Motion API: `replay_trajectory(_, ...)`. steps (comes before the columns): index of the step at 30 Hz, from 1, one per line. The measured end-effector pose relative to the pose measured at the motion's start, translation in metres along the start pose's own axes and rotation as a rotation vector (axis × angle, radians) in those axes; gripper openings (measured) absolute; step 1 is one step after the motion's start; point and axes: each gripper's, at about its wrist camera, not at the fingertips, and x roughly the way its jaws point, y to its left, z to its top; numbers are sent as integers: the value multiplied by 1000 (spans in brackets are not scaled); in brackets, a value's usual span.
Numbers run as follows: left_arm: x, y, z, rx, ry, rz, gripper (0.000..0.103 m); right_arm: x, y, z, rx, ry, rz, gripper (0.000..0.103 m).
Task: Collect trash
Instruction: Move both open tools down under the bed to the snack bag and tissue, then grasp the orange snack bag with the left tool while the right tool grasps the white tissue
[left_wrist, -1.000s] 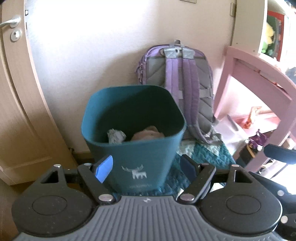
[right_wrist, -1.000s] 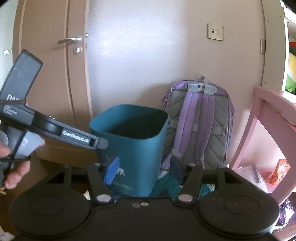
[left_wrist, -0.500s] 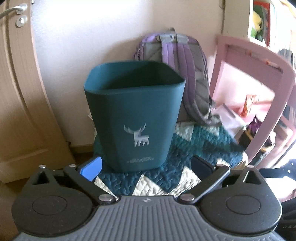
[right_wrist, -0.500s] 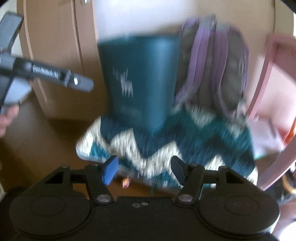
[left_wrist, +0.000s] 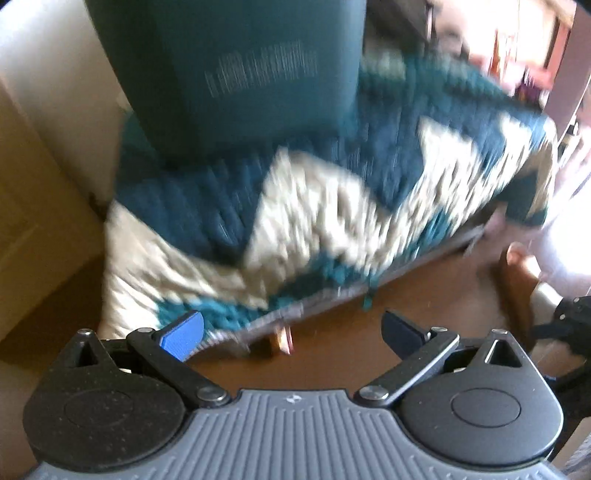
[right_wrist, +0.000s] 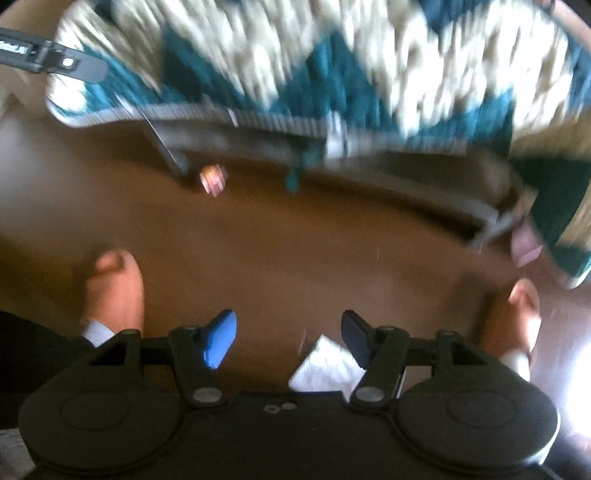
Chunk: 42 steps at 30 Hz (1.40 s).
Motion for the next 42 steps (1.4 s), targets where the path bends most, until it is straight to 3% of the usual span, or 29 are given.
replay_trajectory(4, 70, -7, -24, 5, 96, 19, 103, 49, -1, -21, -39, 56, -66, 63)
replay_trajectory(10, 158, -9, -50, -8, 162, 57, 103, 112, -14, -50, -67, 176, -91, 63)
replay_trajectory(16, 232, -16, -80, 5, 243, 79, 102, 158, -20, -64, -137, 235, -100, 63)
replay_trajectory(20, 258, -24, -94, 32, 250, 83, 102, 183, -20, -66, -153, 260, -61, 63)
replay_trajectory(26, 287, -17, -97, -13, 229, 133, 102, 199, -19, -74, -158, 257, -28, 63)
replay_trajectory(36, 315, -13, -92, -41, 186, 147, 99, 204, -4, -81, -216, 216, -47, 69)
replay_trajectory(42, 329, -6, -89, -88, 220, 145, 71, 206, 3, -77, -252, 237, -52, 64)
